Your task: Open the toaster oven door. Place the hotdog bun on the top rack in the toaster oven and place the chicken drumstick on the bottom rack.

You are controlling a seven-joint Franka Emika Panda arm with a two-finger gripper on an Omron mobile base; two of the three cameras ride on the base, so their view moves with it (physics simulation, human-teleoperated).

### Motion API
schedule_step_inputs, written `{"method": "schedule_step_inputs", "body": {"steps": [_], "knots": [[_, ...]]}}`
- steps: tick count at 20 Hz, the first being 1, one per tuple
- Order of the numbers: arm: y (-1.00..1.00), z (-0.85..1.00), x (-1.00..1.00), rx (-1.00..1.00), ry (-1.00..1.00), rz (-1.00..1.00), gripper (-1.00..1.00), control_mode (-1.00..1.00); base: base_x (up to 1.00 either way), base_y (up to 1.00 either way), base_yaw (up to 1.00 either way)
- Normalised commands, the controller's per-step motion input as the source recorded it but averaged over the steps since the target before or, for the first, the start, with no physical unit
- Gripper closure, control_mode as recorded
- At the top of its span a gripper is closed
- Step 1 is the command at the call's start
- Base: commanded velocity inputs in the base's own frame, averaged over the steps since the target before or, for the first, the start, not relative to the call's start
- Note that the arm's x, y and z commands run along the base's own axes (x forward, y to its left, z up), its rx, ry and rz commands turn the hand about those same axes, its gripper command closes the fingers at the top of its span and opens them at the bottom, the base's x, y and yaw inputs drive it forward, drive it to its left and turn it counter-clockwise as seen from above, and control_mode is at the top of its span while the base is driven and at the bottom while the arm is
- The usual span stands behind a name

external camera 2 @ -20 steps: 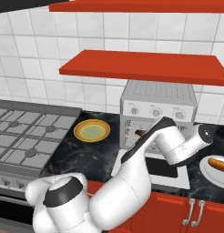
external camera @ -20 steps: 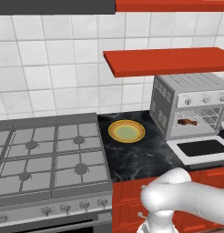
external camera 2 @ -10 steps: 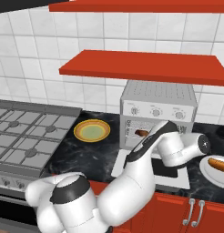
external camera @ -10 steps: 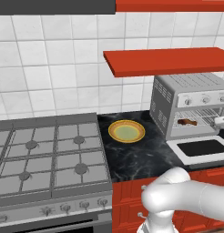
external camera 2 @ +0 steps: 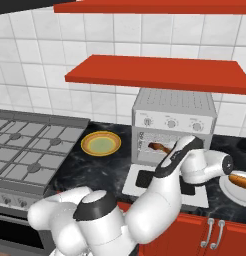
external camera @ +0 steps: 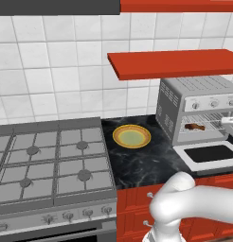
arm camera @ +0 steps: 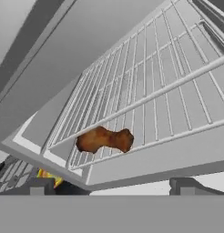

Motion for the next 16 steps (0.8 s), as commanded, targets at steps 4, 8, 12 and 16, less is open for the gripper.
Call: {"method": "schedule_step_inputs", "body": {"steps": [4,8,12,16], "knots": [[0.00,-0.12,0.40,0.00,0.00,-0.13,-1.00,-1.00,0.00,0.00,0.00],[-0.10,-0.13,0.33,0.00,0.00,-0.15,-1.00,-1.00,0.00,0.00,0.00],[-0.02,-0.21,0.36,0.00,-0.05,-0.13,-1.00,-1.00,0.00,0.00,0.00],[-0.02,-0.21,0.24,0.00,-0.06,-0.08,-1.00,-1.00,0.00,0.00,0.00]]}}
